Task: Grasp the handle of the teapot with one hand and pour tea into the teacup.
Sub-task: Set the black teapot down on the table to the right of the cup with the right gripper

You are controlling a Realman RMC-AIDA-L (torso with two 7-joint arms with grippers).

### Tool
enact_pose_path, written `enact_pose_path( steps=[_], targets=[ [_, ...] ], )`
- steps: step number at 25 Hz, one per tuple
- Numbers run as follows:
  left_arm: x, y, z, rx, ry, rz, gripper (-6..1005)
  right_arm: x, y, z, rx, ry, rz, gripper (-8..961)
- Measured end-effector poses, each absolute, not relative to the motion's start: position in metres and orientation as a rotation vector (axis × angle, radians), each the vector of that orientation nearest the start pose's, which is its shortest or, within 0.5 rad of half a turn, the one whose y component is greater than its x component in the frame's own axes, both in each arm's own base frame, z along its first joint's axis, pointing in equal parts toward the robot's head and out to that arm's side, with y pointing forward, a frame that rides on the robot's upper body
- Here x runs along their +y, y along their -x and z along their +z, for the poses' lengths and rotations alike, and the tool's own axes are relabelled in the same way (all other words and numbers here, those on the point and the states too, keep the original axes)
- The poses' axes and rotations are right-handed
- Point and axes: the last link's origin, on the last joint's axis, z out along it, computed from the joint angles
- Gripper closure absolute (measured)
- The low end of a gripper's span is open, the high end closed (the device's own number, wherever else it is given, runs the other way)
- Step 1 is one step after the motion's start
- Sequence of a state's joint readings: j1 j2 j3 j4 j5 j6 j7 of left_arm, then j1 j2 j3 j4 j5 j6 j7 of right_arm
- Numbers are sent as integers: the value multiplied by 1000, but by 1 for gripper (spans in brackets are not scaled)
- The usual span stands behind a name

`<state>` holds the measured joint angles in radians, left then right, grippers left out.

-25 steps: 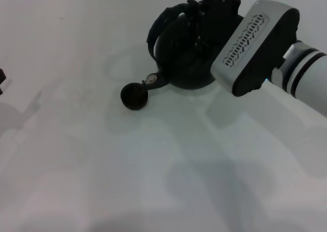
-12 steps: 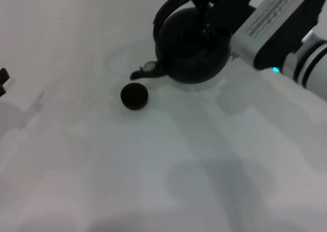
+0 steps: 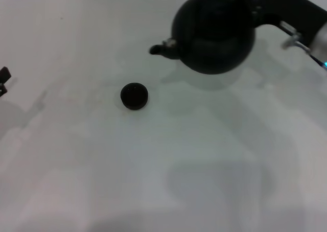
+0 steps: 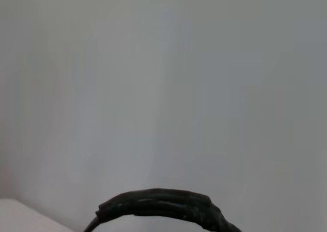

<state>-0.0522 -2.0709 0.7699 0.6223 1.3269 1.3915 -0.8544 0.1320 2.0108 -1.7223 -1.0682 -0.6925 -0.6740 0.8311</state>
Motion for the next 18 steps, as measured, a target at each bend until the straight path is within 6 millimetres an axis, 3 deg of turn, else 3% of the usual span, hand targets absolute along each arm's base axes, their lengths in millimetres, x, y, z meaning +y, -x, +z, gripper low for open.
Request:
enact_pose_path(
  steps=[5,18],
  targets=[
    [239,371,57,-508,1988,-701,155,326,-262,0,415,2107,780,842],
    [248,364,56,-480,2004,-721,155,319,-285,-5,450,2116,785,842]
  ],
)
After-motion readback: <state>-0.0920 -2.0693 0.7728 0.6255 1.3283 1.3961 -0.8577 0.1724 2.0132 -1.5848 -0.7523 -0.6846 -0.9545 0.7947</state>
